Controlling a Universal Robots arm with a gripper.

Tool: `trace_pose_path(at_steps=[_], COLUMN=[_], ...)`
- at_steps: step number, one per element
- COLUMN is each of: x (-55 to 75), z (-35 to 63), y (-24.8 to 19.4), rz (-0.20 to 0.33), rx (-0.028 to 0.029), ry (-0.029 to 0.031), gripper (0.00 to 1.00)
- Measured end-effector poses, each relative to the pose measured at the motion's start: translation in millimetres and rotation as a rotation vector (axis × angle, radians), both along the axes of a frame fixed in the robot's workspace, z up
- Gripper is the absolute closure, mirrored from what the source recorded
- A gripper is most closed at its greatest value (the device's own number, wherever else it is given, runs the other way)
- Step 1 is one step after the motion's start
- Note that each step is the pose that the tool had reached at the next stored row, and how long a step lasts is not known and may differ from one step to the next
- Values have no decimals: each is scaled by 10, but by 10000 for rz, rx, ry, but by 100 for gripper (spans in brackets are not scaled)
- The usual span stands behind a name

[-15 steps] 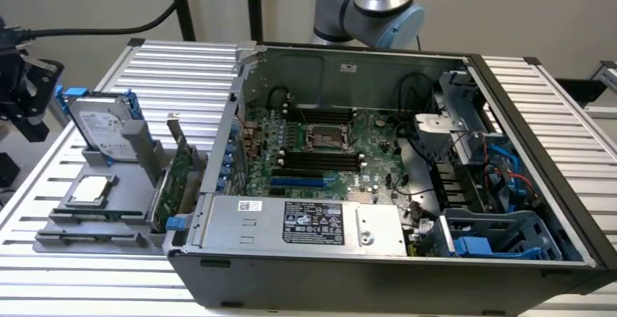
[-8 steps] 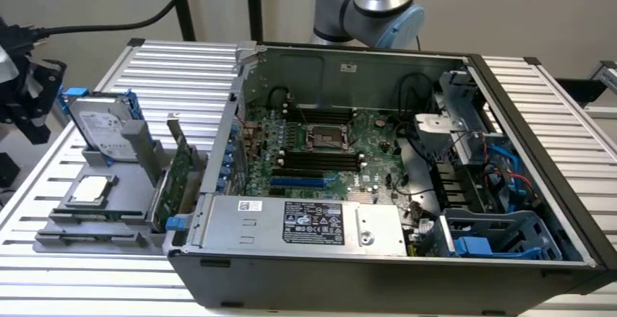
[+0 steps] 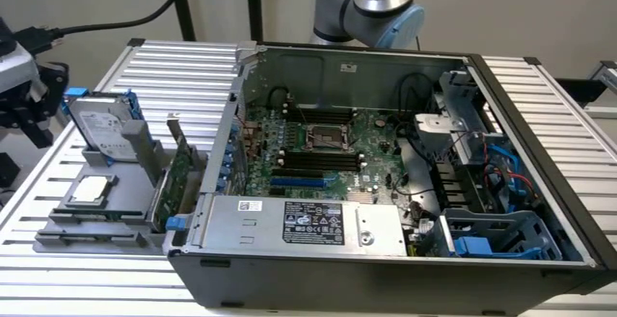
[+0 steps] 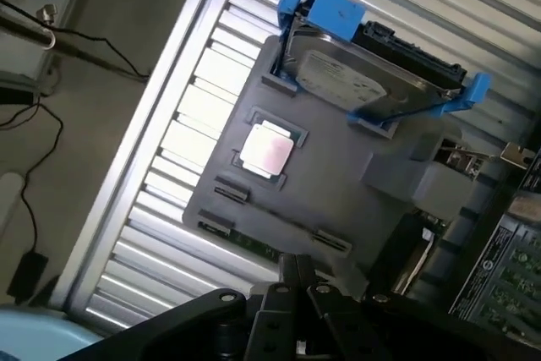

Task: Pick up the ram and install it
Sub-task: 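Pick up the ram and move it above insertion slot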

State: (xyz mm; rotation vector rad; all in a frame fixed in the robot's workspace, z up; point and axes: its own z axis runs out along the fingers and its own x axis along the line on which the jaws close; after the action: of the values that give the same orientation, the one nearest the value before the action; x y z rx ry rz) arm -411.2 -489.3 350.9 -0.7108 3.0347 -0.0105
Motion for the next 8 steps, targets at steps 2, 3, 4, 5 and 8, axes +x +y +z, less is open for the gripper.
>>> trace_pose_path(at_steps=[2, 3, 4, 5, 8], x=[0, 0, 0, 0, 0], z=[-19, -28, -37, -47, -74], y=[0, 0, 0, 0, 0], rz=[365, 544, 725, 904, 1459], rx=[0, 0, 0, 0, 0], ry=[0, 0, 0, 0, 0], gripper=[100, 100, 100, 100, 100])
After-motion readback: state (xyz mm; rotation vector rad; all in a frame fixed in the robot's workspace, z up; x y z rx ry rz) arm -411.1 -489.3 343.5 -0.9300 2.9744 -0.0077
